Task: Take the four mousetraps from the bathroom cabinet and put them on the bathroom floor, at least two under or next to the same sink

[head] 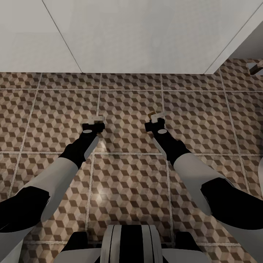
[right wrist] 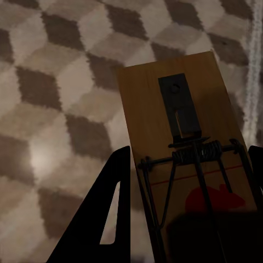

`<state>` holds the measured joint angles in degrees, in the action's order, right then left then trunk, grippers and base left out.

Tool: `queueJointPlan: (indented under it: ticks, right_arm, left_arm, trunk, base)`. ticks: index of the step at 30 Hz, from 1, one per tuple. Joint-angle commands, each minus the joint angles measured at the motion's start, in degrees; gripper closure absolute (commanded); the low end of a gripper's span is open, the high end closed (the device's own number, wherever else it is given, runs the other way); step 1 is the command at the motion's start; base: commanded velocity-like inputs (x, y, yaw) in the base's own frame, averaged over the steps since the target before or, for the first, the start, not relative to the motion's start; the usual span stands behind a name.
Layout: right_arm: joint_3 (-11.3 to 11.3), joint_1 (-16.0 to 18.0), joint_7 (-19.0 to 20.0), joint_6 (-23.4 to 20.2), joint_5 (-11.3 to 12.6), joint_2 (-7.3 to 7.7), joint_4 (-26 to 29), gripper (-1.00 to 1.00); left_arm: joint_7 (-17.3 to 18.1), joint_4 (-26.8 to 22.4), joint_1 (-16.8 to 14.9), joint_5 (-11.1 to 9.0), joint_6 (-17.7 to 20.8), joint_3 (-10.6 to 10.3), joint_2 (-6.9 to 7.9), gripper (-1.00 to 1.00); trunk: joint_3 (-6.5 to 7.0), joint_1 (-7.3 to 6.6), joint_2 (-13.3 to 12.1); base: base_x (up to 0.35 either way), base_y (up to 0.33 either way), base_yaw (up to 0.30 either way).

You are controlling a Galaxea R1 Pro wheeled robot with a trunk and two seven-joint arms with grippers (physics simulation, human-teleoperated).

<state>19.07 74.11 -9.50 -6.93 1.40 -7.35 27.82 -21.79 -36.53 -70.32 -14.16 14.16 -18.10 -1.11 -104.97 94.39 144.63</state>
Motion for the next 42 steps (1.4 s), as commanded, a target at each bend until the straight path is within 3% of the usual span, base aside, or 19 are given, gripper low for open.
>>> queueJointPlan:
  ticks: [1, 34, 42]
  right_arm:
    - [0.4, 0.0, -0.3, -0.4, 0.3, 0.05, 0.1, 1.00]
    - [0.4, 0.0, -0.2, 0.2, 0.3, 0.00, -2.4, 1.00]
    - [0.4, 0.0, -0.2, 1.2, 0.3, -0.02, -3.1, 1.00]
  left_arm:
    - [-0.6, 0.0, 0.0, -0.4, 0.3, -0.4, 0.05, 1.00]
    - [-0.6, 0.2, 0.7, -0.3, 0.3, -0.4, 0.05, 1.00]
    - [-0.6, 0.2, 0.8, -0.3, 0.3, -0.4, 0.05, 1.00]
  trunk:
    - [-0.03, 0.02, 0.0]
    - [-0.03, 0.51, 0.3]
    - [-0.03, 0.51, 0.3]
  base:
    - [0.000, 0.000, 0.000]
    - [0.001, 0.000, 0.000]
    - [0.203, 0.000, 0.000]
